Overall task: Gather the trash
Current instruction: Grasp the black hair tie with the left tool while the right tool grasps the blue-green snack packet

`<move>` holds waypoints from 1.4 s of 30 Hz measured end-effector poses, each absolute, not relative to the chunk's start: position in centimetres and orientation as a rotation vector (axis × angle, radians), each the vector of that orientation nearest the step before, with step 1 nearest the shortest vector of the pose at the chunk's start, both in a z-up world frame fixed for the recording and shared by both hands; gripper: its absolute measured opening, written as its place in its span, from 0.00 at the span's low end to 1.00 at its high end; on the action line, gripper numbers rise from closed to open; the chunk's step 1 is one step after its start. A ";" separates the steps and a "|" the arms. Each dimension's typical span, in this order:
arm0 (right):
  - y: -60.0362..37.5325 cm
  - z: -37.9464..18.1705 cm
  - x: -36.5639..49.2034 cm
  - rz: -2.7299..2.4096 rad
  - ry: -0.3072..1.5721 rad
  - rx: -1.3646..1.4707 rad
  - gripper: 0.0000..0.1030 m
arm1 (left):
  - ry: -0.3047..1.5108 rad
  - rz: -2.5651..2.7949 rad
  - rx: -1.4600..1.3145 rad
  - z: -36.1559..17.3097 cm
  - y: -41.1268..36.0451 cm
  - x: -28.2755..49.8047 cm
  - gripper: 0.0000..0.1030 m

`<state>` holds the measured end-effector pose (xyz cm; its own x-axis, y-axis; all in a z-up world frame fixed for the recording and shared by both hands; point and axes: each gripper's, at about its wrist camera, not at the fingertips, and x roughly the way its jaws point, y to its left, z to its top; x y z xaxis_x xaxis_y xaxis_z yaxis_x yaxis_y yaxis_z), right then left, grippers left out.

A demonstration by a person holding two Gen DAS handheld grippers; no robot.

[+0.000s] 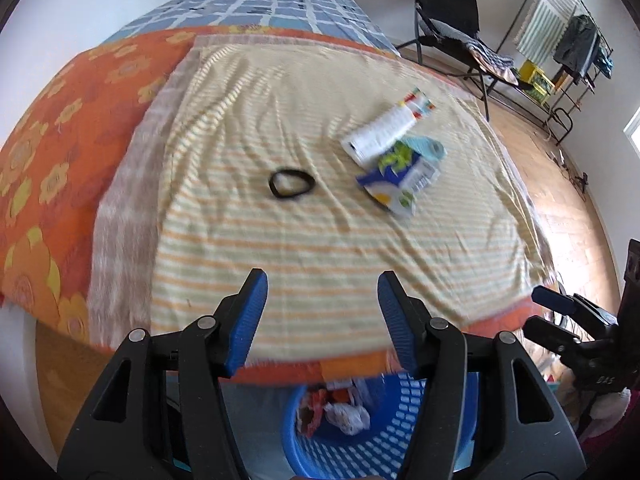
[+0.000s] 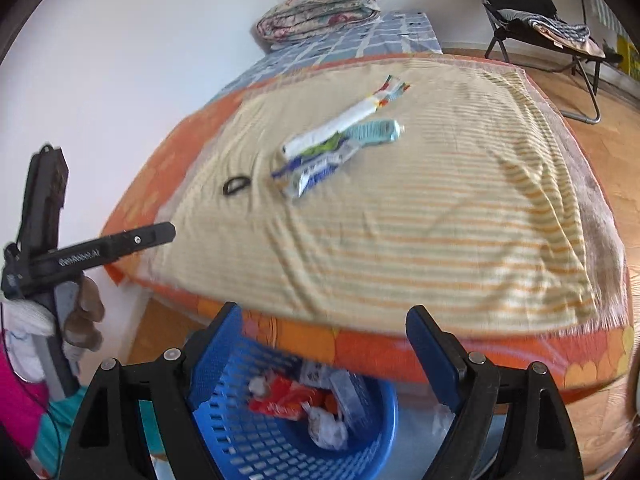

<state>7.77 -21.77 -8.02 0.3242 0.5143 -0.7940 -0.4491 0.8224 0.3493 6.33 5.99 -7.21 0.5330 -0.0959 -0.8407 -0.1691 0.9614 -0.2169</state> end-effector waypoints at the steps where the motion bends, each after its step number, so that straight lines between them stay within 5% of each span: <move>1: -21.6 -8.0 8.6 0.627 1.072 0.084 0.83 | 1.010 0.053 -0.292 -7.2 6.4 6.9 0.57; 5: -21.3 -7.9 11.7 0.610 1.096 0.151 0.83 | 1.004 0.062 -0.310 -7.3 7.5 9.0 0.57; 14: -20.2 -8.3 18.5 0.600 1.141 0.308 0.82 | 1.054 0.045 -0.364 -9.0 8.4 13.2 0.39; 25: -18.4 -12.0 23.8 0.560 1.220 0.426 0.58 | 1.091 0.084 -0.439 -11.3 10.2 16.8 0.27; 32: -17.3 -12.7 25.3 0.552 1.221 0.412 0.53 | 1.118 0.105 -0.462 -12.6 11.4 17.7 0.25; 42: -15.7 -13.7 26.0 0.552 1.236 0.396 0.43 | 1.131 0.127 -0.397 -13.1 10.8 18.1 0.06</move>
<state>25.95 -15.70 -13.75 0.2258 0.5927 -0.7731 -0.1795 0.8054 0.5650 18.08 10.81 -13.08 0.4273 -0.0996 -0.8986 -0.2970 0.9233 -0.2436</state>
